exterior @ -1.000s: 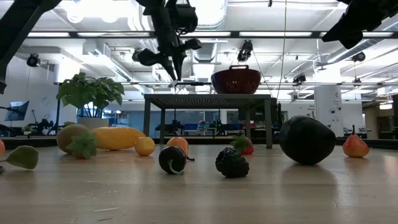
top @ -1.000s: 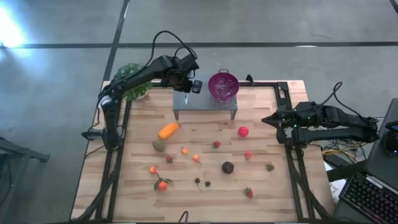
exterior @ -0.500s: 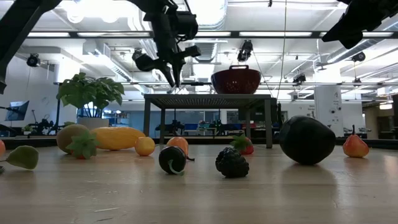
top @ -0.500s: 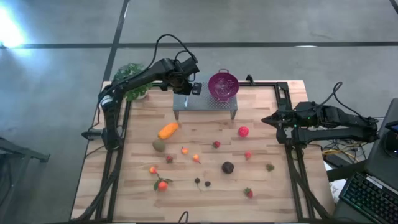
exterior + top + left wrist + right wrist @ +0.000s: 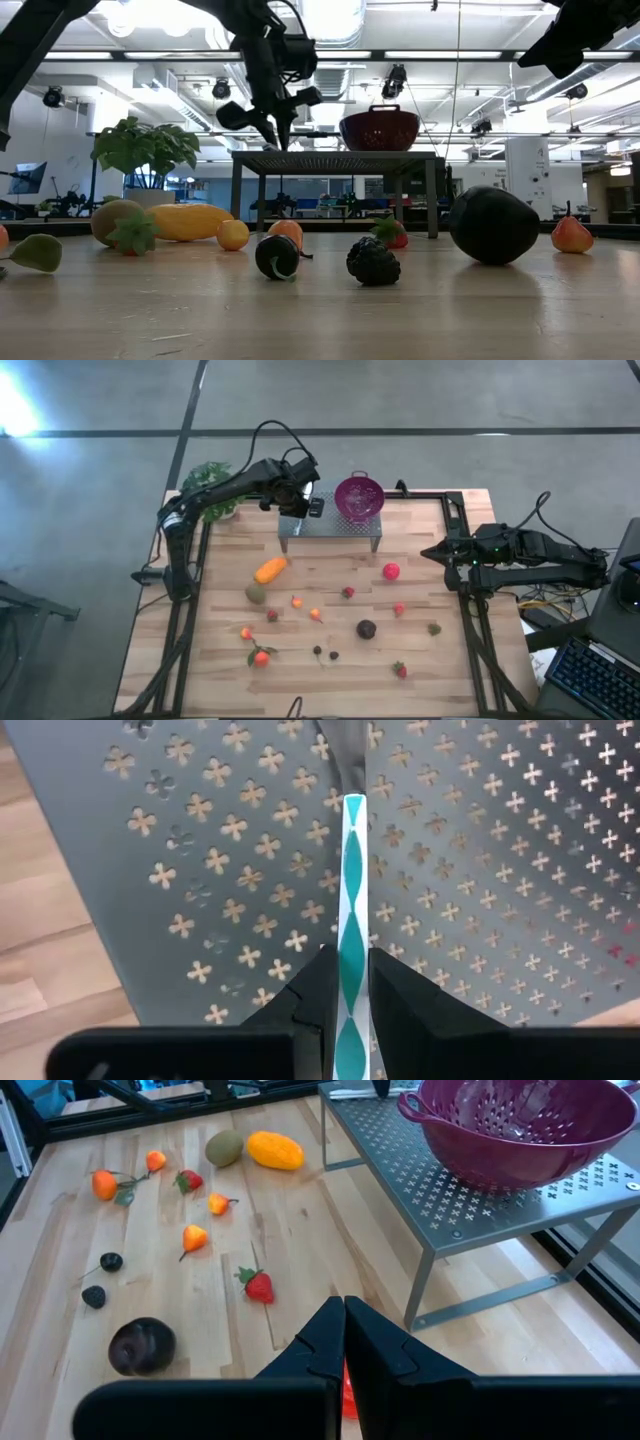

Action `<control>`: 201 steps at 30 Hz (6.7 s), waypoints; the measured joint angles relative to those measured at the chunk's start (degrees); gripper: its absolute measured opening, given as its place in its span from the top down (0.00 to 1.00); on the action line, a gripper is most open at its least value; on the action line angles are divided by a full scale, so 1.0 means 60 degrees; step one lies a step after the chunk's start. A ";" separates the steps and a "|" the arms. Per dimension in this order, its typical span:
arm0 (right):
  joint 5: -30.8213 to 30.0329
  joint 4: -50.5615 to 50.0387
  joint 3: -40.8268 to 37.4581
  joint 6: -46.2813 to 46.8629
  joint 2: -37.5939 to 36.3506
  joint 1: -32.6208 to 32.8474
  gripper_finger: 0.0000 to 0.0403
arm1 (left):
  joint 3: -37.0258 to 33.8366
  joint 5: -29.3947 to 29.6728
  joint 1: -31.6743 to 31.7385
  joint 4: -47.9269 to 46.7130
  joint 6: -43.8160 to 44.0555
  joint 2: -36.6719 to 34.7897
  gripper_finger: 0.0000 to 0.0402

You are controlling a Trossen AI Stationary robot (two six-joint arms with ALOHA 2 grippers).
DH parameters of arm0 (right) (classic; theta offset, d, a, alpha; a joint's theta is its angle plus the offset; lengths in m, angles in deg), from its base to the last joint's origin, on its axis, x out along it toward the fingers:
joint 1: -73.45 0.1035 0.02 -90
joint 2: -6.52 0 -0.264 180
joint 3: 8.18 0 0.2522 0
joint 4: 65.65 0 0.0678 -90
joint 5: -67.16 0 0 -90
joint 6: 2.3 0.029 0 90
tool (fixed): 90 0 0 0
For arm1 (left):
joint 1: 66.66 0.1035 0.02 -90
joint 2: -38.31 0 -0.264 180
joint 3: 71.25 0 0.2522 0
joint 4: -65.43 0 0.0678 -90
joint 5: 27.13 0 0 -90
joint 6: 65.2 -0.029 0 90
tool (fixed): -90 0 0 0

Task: Pick & Place Fruit
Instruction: Put the blue knife on the shelf, then put the orange pear into the violet strainer bowl on the shelf

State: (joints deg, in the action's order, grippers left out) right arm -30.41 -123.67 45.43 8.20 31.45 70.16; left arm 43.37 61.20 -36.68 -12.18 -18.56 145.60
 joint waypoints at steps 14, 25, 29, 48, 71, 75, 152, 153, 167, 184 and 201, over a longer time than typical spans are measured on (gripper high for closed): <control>0.0000 0.0001 0.0000 0.0000 0.0002 0.0003 0.98 | -0.0116 -0.0382 0.0085 0.0726 -0.0568 -0.0011 0.83; 0.0000 0.0001 0.0000 0.0000 0.0002 0.0002 0.98 | -0.0119 -0.0372 0.0131 0.0632 -0.0739 -0.0094 0.73; 0.0000 0.0001 0.0000 0.0000 0.0003 0.0004 0.98 | -0.0106 -0.0562 0.0168 0.0625 -0.0915 -0.0274 0.70; 0.0000 0.0000 0.0000 0.0000 -0.0001 0.0000 0.98 | 0.0133 0.0998 -0.0694 0.0617 -0.3309 -0.2563 0.73; 0.0000 -0.0002 0.0000 0.0000 -0.0001 0.0003 0.98 | -0.8458 0.1921 -0.3927 0.8691 -0.6458 -0.9923 0.75; 0.0000 0.0000 -0.0001 0.0000 -0.0001 0.0000 0.98 | -0.9691 0.2065 -0.3927 0.9195 -0.6818 -1.1090 0.75; 0.1233 -0.0919 0.0805 0.4249 0.3580 0.1305 0.96 | -1.5153 0.2189 -0.3924 1.0847 -0.6271 -1.5289 0.76; 0.1132 -0.0922 0.0803 0.4459 0.3631 0.1564 0.95 | -1.5153 0.2189 -0.3924 1.0847 -0.6271 -1.5289 0.76; -0.0568 -0.1106 0.0801 0.7280 0.4761 0.4332 0.70 | -1.5153 0.2189 -0.3924 1.0847 -0.6275 -1.5289 0.76; -0.2200 -0.1576 0.0495 0.9864 0.6597 0.6554 0.53 | -1.5153 0.2189 -0.3924 1.0847 -0.6275 -1.5285 0.76; -0.2264 0.0887 -0.1194 0.9799 0.7379 0.6336 0.44 | -1.5153 0.2189 -0.3924 1.0850 -0.6275 -1.5285 0.76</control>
State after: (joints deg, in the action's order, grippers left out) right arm -44.00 -118.34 38.27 66.99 75.73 108.18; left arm -47.55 74.33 -60.23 52.92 -56.21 53.89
